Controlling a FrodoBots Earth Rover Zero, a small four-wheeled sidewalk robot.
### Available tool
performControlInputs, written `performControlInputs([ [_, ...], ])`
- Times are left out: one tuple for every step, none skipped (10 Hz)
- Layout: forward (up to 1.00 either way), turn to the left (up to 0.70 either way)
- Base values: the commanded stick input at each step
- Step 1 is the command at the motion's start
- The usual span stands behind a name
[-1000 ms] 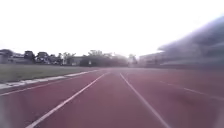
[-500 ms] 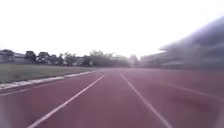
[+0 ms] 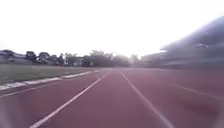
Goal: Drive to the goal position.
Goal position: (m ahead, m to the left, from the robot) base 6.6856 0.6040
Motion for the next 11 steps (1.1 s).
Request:
performControlInputs([
  [0.70, 0.00],
  [0.70, 0.00],
  [0.70, 0.00],
  [0.70, 0.00],
  [0.70, 0.00],
  [0.70, 0.00],
  [0.70, 0.00],
  [0.70, 0.00],
  [0.70, 0.00],
  [0.70, 0.00],
  [0.70, 0.00],
])
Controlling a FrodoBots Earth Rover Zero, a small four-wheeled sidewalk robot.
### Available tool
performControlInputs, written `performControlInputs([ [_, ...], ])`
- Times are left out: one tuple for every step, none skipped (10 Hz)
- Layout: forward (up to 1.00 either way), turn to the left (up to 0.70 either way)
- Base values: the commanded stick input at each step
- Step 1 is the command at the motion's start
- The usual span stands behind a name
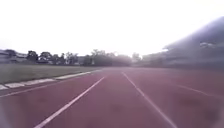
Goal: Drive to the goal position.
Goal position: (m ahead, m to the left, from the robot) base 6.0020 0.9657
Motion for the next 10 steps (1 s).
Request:
performControlInputs([
  [0.70, 0.00],
  [0.70, 0.01],
  [0.70, 0.02],
  [0.70, 0.02],
  [0.70, 0.02],
  [0.70, 0.02],
  [0.70, 0.01],
  [0.70, 0.00],
  [0.70, 0.00],
  [0.70, -0.13],
])
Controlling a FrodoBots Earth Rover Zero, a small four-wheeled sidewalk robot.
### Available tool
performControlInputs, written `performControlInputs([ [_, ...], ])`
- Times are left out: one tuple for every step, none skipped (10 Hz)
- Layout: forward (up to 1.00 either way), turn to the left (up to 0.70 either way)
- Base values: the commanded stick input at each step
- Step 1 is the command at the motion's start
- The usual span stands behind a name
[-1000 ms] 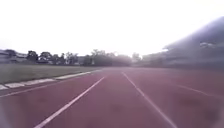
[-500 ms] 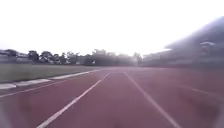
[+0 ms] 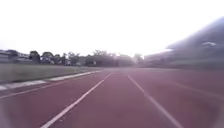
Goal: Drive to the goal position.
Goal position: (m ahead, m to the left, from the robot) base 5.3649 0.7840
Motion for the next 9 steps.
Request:
performControlInputs([
  [0.70, -0.23],
  [0.70, -0.31],
  [0.70, -0.28],
  [0.70, 0.00],
  [0.70, 0.00],
  [0.70, -0.01],
  [0.70, -0.04],
  [0.70, -0.09],
  [0.70, -0.24],
])
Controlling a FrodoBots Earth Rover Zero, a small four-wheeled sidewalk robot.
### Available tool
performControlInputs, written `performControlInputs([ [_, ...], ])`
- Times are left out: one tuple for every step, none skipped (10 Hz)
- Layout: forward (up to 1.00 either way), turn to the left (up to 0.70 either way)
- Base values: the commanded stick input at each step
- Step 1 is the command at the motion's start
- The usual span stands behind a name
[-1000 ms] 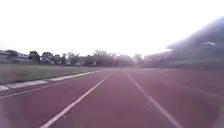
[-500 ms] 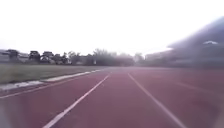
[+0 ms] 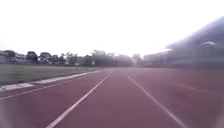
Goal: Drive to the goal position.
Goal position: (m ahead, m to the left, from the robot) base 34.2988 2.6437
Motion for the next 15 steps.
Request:
performControlInputs([
  [0.70, -0.33],
  [0.70, -0.33],
  [0.70, -0.15],
  [0.70, 0.00],
  [0.70, 0.00],
  [0.70, 0.00],
  [0.70, 0.00],
  [0.70, 0.00],
  [0.70, 0.00],
  [0.70, 0.00],
  [0.70, 0.00],
  [0.70, 0.00],
  [0.70, 0.00],
  [0.70, 0.00],
  [0.70, 0.00],
])
